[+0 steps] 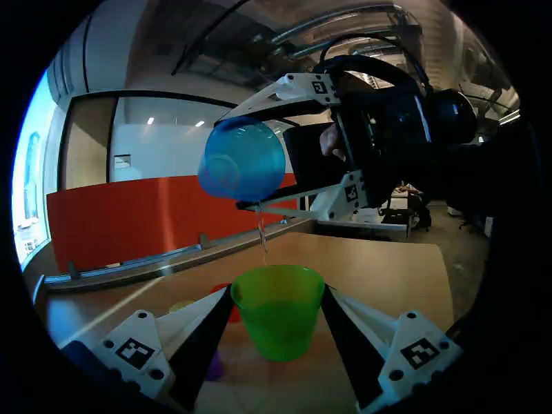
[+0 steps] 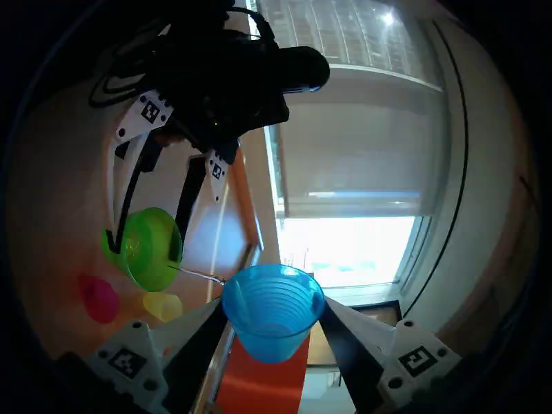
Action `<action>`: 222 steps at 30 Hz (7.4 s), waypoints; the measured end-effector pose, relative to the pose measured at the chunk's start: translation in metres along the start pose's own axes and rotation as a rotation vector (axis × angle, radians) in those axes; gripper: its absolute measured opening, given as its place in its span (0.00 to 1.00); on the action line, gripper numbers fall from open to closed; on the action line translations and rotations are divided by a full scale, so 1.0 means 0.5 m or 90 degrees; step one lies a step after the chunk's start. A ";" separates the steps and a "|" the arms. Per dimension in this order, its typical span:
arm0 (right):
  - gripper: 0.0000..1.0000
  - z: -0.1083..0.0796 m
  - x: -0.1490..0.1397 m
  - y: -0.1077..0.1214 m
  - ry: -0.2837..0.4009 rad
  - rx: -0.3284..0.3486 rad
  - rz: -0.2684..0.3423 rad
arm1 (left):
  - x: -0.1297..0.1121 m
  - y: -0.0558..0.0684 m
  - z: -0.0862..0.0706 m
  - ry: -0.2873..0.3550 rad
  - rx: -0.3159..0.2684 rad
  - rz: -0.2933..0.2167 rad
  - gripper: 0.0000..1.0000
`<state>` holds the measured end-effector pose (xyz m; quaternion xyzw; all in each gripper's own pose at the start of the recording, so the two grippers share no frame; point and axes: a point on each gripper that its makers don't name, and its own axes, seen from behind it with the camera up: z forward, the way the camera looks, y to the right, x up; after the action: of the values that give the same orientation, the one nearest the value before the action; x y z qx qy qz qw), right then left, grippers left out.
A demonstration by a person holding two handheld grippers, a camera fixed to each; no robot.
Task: Pour water
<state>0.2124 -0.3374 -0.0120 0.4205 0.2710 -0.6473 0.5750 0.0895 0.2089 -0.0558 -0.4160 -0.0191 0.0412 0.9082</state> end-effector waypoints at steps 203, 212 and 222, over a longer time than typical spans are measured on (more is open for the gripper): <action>0.92 -0.139 -0.055 -0.413 -0.064 0.191 0.921 | -0.149 0.022 0.022 -0.198 -0.060 0.054 0.88; 0.92 -0.149 -0.056 -0.464 -0.084 0.225 0.893 | -0.187 0.031 0.025 -0.234 -0.075 0.053 0.88; 0.93 -0.150 -0.051 -0.509 -0.092 0.259 0.875 | -0.222 0.031 0.028 -0.271 -0.085 0.051 0.88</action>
<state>-0.0179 -0.2129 -0.0614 0.5508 -0.2197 -0.2034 0.7791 -0.0232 0.2197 -0.0584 -0.4577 -0.1967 0.1630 0.8516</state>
